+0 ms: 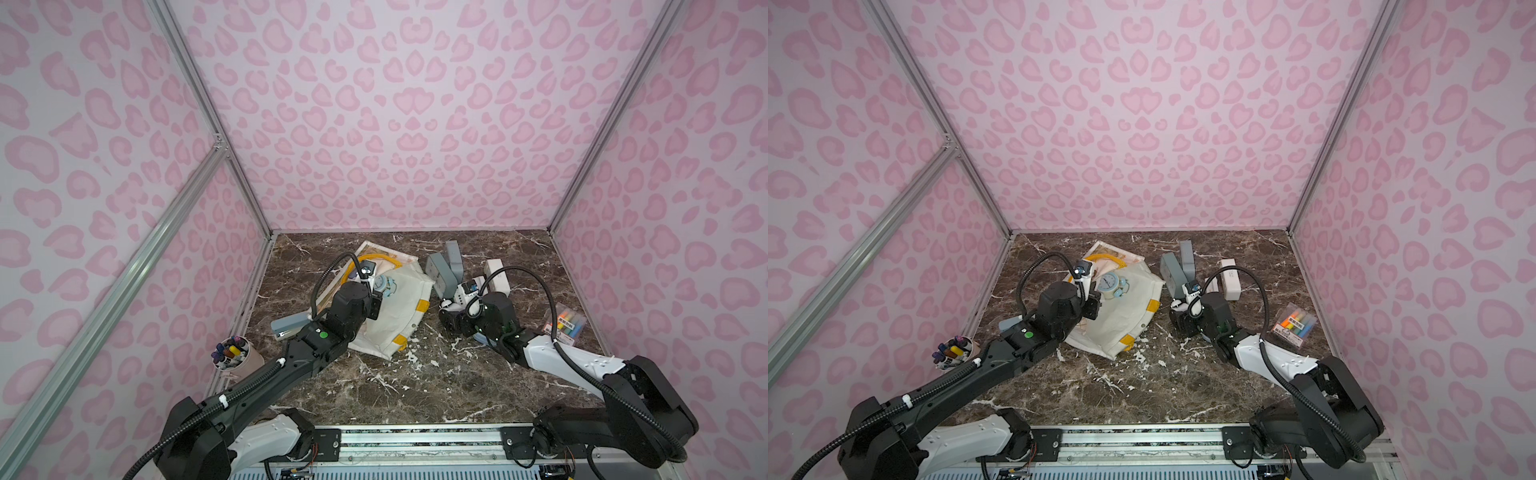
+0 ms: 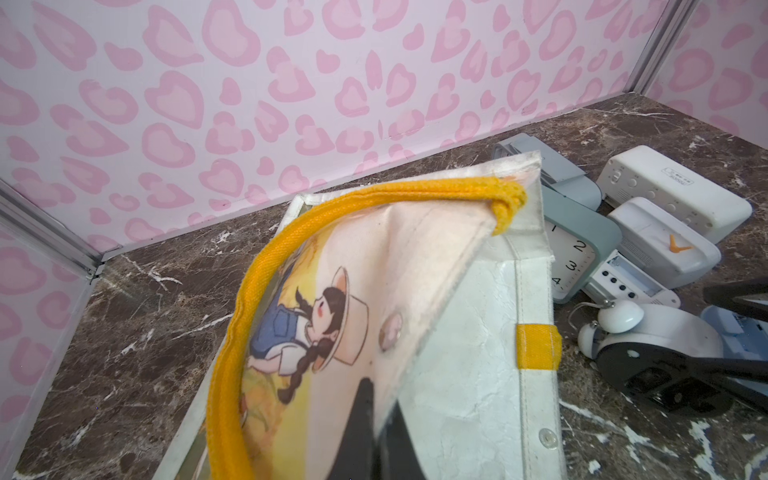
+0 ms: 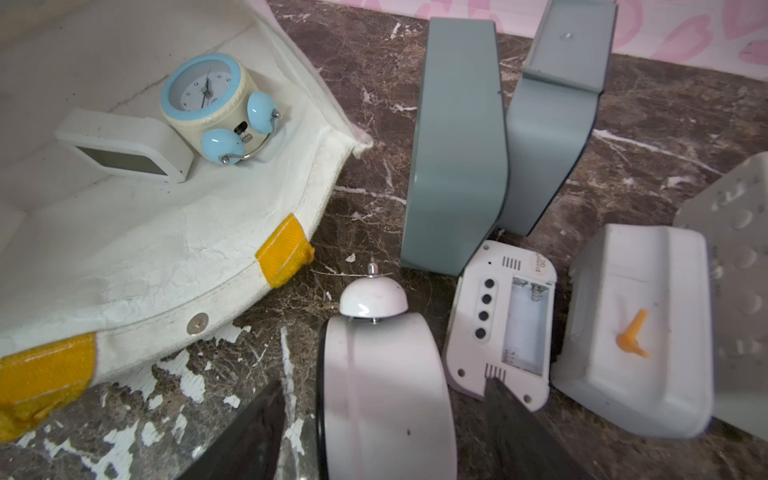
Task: Take the alarm clock out of the canvas bag
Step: Place the alarm at the center of the board.
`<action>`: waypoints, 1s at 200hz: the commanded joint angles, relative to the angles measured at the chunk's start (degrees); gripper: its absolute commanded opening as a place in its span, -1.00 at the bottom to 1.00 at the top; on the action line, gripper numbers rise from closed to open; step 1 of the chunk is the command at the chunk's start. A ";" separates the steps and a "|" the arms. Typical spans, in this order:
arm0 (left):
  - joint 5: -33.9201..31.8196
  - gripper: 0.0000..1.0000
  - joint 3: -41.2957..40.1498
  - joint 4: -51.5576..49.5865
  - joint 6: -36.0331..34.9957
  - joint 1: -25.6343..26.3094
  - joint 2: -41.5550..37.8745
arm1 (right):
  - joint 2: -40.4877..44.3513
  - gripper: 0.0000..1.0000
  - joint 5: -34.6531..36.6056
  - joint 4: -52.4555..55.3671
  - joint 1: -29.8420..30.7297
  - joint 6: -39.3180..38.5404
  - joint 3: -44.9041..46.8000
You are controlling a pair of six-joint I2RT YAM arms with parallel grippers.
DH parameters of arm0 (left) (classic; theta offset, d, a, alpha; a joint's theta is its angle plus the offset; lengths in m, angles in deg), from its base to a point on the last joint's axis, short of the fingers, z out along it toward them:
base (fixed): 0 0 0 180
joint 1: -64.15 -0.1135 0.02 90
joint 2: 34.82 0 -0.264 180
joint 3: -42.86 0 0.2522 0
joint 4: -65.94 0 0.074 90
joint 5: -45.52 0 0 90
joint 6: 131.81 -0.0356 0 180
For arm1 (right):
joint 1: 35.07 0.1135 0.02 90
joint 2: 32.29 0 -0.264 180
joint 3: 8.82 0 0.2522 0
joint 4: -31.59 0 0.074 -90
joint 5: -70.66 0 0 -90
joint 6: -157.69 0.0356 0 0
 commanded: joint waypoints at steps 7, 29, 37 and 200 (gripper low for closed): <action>-1.23 -0.93 -0.39 0.95 0.06 -0.05 -0.22 | 1.57 0.49 1.16 -2.00 0.28 2.40 0.51; -1.20 -0.93 -0.39 1.22 0.17 -0.04 -0.12 | 2.46 0.45 1.44 -3.11 2.03 6.10 0.59; -1.25 -0.93 -0.32 1.16 0.24 0.03 0.03 | 2.47 0.44 2.00 -3.45 3.01 7.36 0.47; -3.31 -0.93 -0.76 4.10 -2.04 1.51 0.39 | -12.26 0.34 2.51 -14.16 14.21 36.91 -8.28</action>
